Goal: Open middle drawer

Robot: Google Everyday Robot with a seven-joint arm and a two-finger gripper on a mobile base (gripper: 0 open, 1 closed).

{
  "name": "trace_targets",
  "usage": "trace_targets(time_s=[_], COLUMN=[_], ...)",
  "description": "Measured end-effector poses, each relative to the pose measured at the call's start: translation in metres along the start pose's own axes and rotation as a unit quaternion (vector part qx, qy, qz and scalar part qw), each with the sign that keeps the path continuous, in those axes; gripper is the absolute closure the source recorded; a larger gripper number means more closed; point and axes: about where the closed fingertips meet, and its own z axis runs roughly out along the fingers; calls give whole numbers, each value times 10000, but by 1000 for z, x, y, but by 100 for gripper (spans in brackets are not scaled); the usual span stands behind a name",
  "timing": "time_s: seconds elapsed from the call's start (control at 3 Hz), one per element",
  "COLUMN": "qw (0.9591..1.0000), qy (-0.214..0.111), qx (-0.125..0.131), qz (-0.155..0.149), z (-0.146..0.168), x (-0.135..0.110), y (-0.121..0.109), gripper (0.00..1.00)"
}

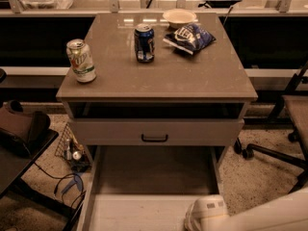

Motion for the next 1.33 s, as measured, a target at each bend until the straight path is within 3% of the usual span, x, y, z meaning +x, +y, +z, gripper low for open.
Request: trace_targets(time_s=[0.33,0.67,1.0,1.33], qw=[9965,9807,9775,9784], qy=[457,820,1011,1004], qx=[51,-16,157,175], qz=[-695,-1776,-1842,-1800], z=[-55,-98,-124,-124], x=[2,-7,-6,-6], y=[34,61,53,52], gripper=[100,100,100,100])
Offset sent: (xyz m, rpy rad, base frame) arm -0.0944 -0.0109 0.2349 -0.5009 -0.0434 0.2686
